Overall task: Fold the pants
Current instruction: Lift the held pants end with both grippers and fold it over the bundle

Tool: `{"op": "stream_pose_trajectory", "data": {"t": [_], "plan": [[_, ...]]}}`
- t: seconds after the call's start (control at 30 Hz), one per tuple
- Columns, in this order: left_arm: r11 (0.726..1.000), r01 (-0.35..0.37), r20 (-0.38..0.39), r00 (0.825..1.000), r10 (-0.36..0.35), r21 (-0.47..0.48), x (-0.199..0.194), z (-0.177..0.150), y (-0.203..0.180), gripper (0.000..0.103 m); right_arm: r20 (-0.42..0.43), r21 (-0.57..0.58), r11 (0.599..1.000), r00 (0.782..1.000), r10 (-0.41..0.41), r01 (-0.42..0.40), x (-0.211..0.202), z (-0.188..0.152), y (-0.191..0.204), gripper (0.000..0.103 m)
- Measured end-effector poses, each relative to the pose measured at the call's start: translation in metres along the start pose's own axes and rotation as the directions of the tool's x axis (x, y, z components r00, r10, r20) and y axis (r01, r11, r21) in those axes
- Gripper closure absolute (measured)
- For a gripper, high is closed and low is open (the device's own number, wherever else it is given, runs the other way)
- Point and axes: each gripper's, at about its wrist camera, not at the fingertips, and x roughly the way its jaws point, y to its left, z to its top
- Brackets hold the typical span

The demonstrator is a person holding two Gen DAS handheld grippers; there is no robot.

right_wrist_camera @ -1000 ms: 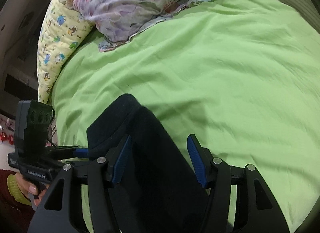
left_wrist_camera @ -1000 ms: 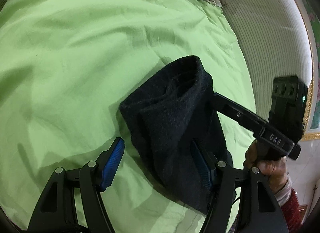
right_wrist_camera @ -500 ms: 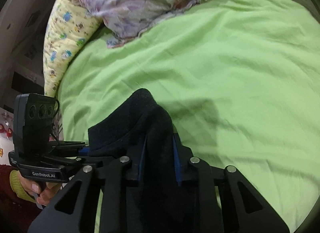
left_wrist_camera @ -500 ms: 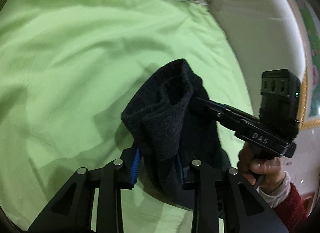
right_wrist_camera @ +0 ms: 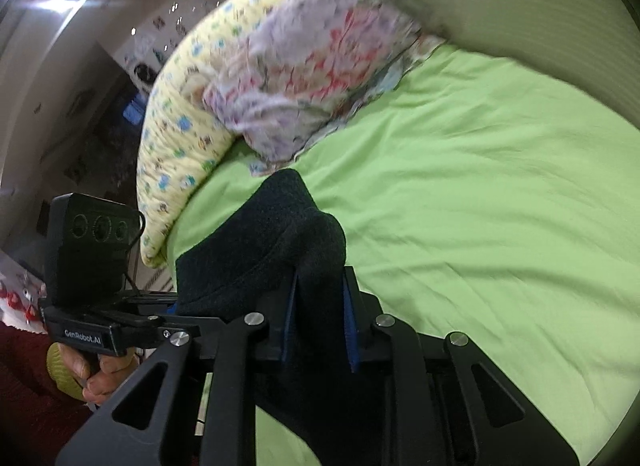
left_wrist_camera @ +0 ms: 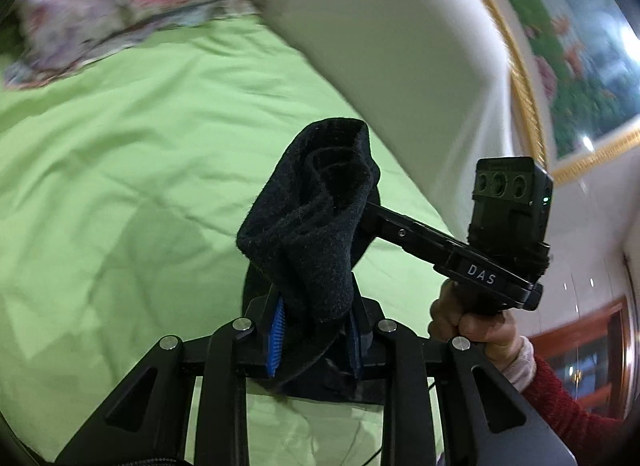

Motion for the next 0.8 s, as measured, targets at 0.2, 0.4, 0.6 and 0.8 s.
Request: {"op": "stream_pose_trajectory", "data": {"t": [0.2, 0.4, 0.6, 0.8], "plan": [[0.991, 0.080, -0.072, 0.995, -0.072, 0.108, 0.019, -0.019, -0.057, 0.078, 0.131, 0.075, 0.997, 0.990, -0.046, 0.036, -0.062, -0.046, -0.011, 0.081], [0.961, 0.147, -0.186, 0.977, -0.104, 0.234, 0.049, -0.057, -0.115, 0.078, 0.237, 0.208, 0.975, 0.964, -0.123, 0.073, -0.117, -0.105, -0.028, 0.082], [0.927, 0.194, -0.296, 0.950, -0.096, 0.322, 0.087, -0.098, -0.159, 0.078, 0.291, 0.322, 0.942, 0.936, -0.198, 0.100, -0.152, -0.160, -0.046, 0.083], [0.897, 0.199, -0.393, 0.919, -0.031, 0.396, 0.124, -0.140, -0.185, 0.078, 0.294, 0.428, 0.897, 0.921, -0.254, 0.110, -0.164, -0.207, -0.067, 0.083]]}}
